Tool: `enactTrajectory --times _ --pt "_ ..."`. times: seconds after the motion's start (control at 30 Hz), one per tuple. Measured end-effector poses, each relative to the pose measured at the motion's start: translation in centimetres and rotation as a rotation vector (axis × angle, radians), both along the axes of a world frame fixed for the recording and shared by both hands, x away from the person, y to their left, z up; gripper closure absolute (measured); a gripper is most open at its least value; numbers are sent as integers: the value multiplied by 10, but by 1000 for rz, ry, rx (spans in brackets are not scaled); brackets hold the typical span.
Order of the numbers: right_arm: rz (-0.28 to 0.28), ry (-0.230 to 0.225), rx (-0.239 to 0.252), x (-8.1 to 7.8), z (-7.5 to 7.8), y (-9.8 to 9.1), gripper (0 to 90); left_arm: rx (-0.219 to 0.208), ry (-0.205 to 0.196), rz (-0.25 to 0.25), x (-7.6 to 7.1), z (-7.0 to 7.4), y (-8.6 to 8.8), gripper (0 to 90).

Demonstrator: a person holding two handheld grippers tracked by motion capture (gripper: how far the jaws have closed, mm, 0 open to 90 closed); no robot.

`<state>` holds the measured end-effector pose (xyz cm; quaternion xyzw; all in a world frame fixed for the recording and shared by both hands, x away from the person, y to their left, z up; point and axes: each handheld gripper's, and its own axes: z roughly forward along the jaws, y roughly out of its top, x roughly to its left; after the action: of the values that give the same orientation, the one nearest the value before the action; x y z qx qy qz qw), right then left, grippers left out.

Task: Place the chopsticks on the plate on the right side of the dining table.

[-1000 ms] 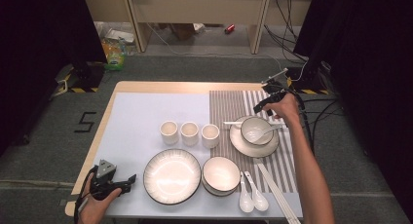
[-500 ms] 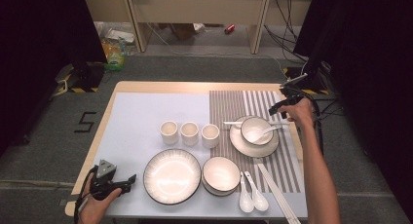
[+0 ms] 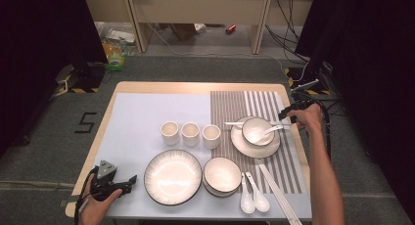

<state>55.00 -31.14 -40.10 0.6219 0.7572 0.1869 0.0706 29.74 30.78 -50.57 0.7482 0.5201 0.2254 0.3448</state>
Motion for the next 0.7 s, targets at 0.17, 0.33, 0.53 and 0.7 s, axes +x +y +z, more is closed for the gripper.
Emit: enactTrajectory --times 0.17,0.33,0.53,0.7 --pt "-12 12 3 -2 -5 -4 326 1 0 0 0 0 0 145" --pt "-19 29 8 -3 -10 -4 325 0 0 1 0 0 0 145" --pt "-16 42 15 -3 -15 -5 324 0 0 0 0 0 0 145" --pt "-16 50 23 -4 -18 -3 325 1 0 0 0 0 0 145"
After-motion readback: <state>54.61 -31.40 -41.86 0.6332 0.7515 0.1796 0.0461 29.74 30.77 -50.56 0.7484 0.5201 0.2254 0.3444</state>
